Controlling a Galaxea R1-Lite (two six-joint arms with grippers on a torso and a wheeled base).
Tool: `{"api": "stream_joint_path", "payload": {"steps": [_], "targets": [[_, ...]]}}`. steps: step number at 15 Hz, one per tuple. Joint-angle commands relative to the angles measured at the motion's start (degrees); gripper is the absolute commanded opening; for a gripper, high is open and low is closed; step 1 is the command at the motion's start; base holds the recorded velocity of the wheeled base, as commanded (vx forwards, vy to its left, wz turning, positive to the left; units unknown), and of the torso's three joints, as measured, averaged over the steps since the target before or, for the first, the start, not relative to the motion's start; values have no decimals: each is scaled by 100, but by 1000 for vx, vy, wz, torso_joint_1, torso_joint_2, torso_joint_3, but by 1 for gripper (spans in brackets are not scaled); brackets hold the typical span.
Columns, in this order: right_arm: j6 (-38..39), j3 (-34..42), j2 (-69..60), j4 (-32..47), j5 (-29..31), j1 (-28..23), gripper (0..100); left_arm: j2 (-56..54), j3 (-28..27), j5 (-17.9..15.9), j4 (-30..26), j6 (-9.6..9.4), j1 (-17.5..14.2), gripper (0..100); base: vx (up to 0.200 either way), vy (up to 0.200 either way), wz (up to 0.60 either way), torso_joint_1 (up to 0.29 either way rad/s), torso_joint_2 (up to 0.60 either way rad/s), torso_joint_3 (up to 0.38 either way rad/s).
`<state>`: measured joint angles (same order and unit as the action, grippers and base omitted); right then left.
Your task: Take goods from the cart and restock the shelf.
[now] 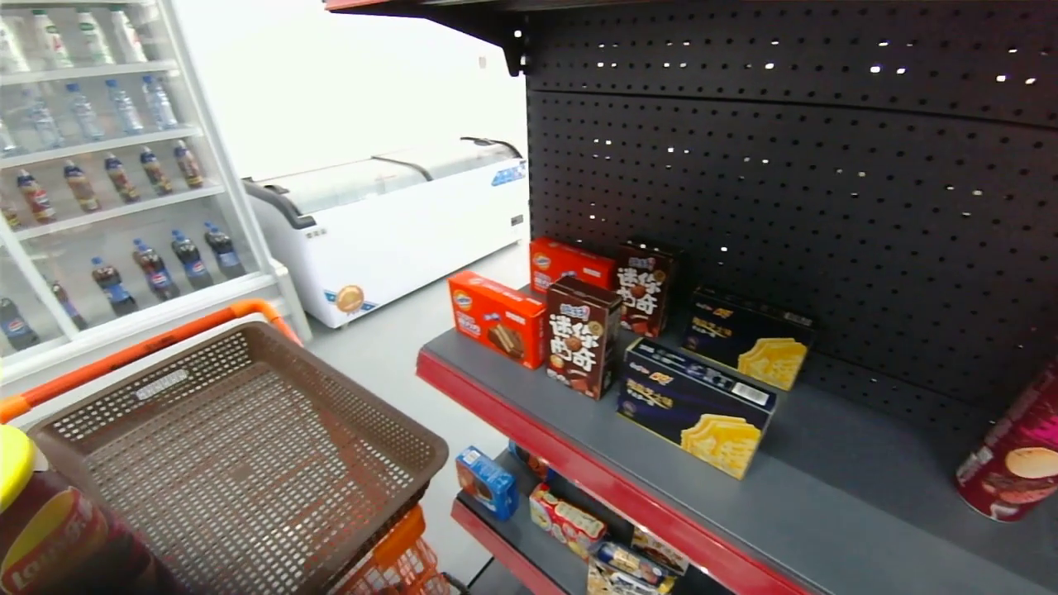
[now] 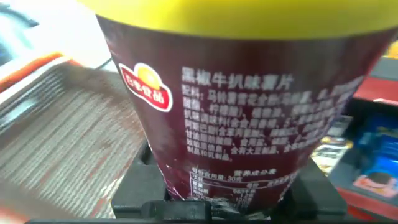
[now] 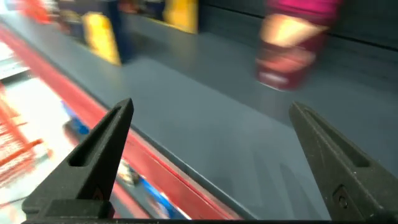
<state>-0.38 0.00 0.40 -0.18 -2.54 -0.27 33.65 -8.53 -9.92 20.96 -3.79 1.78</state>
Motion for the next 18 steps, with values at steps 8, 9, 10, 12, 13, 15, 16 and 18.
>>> {"api": "stream_joint_path", "payload": {"steps": [8, 9, 10, 12, 13, 15, 16, 18], "targets": [[3, 0, 4, 1, -1, 0, 100, 19, 27, -10, 5, 19, 7, 0, 0, 0, -600, 2, 2, 2], [3, 0, 4, 1, -1, 0, 100, 19, 27, -10, 5, 115, 7, 0, 0, 0, -600, 2, -2, 2], [3, 0, 4, 1, -1, 0, 100, 19, 18, -10, 5, 230, 7, 0, 0, 0, -600, 2, 2, 2], [3, 0, 4, 1, -1, 0, 100, 19, 10, -1, 5, 326, -2, 0, 0, 0, 0, 0, 0, 0], [3, 0, 4, 1, -1, 0, 100, 19, 10, -1, 5, 326, -2, 0, 0, 0, 0, 0, 0, 0], [3, 0, 4, 1, -1, 0, 100, -7, 1, -10, 5, 344, -2, 0, 0, 0, 0, 0, 0, 0], [3, 0, 4, 1, -10, 0, 100, -25, 1, -10, 5, 344, 7, 0, 0, 0, 0, 0, 0, 0], [3, 0, 4, 1, -1, 0, 100, -104, 18, -27, 5, 344, 7, 0, 0, 0, -600, 2, 0, -2]]}}
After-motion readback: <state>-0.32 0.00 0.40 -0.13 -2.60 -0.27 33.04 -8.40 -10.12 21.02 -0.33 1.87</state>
